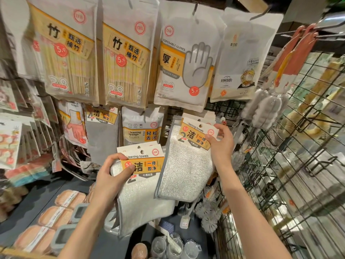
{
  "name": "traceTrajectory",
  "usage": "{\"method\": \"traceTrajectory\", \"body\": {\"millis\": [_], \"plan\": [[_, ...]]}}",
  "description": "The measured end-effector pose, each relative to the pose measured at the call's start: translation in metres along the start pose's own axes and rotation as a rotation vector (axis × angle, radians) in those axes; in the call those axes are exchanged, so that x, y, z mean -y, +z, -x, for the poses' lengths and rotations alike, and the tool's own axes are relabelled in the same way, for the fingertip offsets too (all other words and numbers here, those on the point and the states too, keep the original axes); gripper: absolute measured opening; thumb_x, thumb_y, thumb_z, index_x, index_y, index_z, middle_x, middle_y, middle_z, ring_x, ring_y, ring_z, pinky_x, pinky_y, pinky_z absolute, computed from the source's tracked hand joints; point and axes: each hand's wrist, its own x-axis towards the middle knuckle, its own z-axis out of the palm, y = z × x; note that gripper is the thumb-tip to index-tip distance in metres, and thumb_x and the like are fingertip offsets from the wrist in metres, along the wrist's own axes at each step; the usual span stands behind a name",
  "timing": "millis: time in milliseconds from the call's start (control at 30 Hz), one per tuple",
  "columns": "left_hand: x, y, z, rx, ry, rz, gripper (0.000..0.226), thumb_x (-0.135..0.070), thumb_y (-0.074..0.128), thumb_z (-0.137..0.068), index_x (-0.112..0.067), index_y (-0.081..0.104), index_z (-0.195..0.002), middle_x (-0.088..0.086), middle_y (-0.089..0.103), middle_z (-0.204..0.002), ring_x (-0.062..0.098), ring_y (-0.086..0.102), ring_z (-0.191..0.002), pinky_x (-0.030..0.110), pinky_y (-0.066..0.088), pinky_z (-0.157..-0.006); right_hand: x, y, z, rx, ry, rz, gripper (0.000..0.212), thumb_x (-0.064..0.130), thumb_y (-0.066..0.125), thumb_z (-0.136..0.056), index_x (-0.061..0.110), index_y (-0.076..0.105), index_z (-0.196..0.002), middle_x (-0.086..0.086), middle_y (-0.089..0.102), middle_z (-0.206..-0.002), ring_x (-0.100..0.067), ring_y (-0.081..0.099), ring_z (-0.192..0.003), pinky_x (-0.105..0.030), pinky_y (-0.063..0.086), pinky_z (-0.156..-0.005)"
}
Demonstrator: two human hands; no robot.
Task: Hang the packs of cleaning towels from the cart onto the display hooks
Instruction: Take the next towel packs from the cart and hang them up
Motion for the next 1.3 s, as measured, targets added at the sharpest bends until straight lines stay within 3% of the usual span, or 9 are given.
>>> {"method": "traceTrajectory", "body": {"millis": [167, 267, 467, 700, 867, 967, 1100, 1200, 1300], "plan": [[0.0, -0.001, -0.002, -0.015, 0.002, -0.029, 0.029, -0.008, 0.075, -0.08, -0.034, 0.063, -0.085, -0.012, 0.075, -0.093, 0.016, 0.073, -0.082, 0.031, 0.053, -0.068, -0.006, 0.011, -0.012, -0.002, -0.04, 0.061, 0.035, 0.0, 0.072, -0.077, 0.019, 0.062, -0.104, 0.001, 0.048, -0.11, -0.008, 0.049, -0.089, 0.006, 0.033, -0.065], [-0.002, -0.001, -0.002, -0.002, 0.013, -0.011, 0.031, -0.006, 0.075, -0.08, -0.035, 0.066, -0.087, -0.011, 0.074, -0.097, 0.017, 0.073, -0.085, 0.023, 0.055, -0.063, -0.01, 0.017, -0.021, -0.007, -0.023, 0.076, 0.036, 0.001, 0.072, -0.078, 0.017, 0.064, -0.109, 0.003, 0.043, -0.11, -0.007, 0.047, -0.086, 0.004, 0.035, -0.069], [-0.007, -0.003, -0.001, 0.018, 0.033, 0.001, 0.055, -0.009, 0.078, -0.075, -0.046, 0.062, -0.112, -0.008, 0.071, -0.11, 0.014, 0.072, -0.093, 0.027, 0.057, -0.07, -0.01, 0.025, -0.035, 0.005, 0.014, 0.1, 0.033, 0.002, 0.071, -0.08, 0.015, 0.063, -0.109, -0.002, 0.043, -0.117, -0.012, 0.048, -0.1, -0.031, 0.046, -0.095], [-0.009, 0.0, 0.0, 0.044, -0.008, 0.057, 0.052, -0.026, 0.08, -0.063, -0.043, 0.065, -0.11, -0.004, 0.073, -0.109, 0.019, 0.072, -0.094, 0.022, 0.057, -0.067, -0.012, 0.022, -0.034, 0.028, -0.009, 0.109, 0.038, 0.005, 0.07, -0.081, 0.014, 0.062, -0.117, -0.004, 0.044, -0.124, -0.018, 0.048, -0.115, -0.015, 0.034, -0.09], [-0.01, 0.006, 0.004, 0.03, -0.021, 0.048, 0.054, -0.029, 0.08, -0.063, -0.046, 0.065, -0.112, -0.008, 0.074, -0.106, 0.016, 0.072, -0.093, 0.029, 0.057, -0.074, -0.006, 0.009, -0.013, 0.107, -0.04, 0.077, 0.05, 0.009, 0.072, -0.079, 0.018, 0.057, -0.126, 0.0, 0.041, -0.127, -0.012, 0.04, -0.121, -0.019, 0.029, -0.102], [-0.011, 0.011, 0.007, 0.04, -0.021, 0.083, 0.053, -0.021, 0.079, -0.066, -0.044, 0.067, -0.112, -0.005, 0.074, -0.107, 0.017, 0.072, -0.095, 0.029, 0.058, -0.074, 0.003, 0.001, 0.011, 0.144, -0.067, 0.103, 0.043, 0.016, 0.072, -0.081, 0.024, 0.059, -0.121, 0.009, 0.036, -0.126, -0.006, 0.031, -0.122, -0.02, 0.022, -0.102], [-0.013, 0.02, 0.01, 0.044, -0.035, 0.105, 0.051, -0.006, 0.076, -0.075, -0.045, 0.068, -0.108, -0.003, 0.074, -0.106, 0.021, 0.071, -0.097, 0.04, 0.055, -0.084, 0.026, -0.009, 0.05, 0.438, -0.088, 0.049, 0.027, 0.032, 0.063, -0.088, 0.036, 0.058, -0.113, 0.015, 0.043, -0.13, 0.013, 0.039, -0.113, -0.001, 0.025, -0.093], [-0.014, 0.027, 0.013, 0.047, -0.033, 0.108, 0.051, -0.003, 0.075, -0.077, -0.044, 0.069, -0.106, 0.002, 0.072, -0.112, 0.022, 0.07, -0.101, 0.041, 0.055, -0.085, 0.038, -0.014, 0.075, 0.766, -0.027, 0.056, 0.044, 0.037, 0.065, -0.085, 0.034, 0.052, -0.127, 0.017, 0.047, -0.129, 0.012, 0.042, -0.115, -0.006, 0.031, -0.093], [-0.014, 0.03, 0.015, 0.044, -0.015, 0.1, 0.05, -0.005, 0.076, -0.077, -0.044, 0.069, -0.107, 0.004, 0.068, -0.12, 0.023, 0.068, -0.105, 0.04, 0.056, -0.085, 0.039, -0.015, 0.09, 0.768, -0.017, 0.114, 0.061, 0.023, 0.075, -0.078, 0.032, 0.047, -0.131, 0.019, 0.044, -0.127, 0.009, 0.04, -0.115, 0.0, 0.026, -0.088]]}}
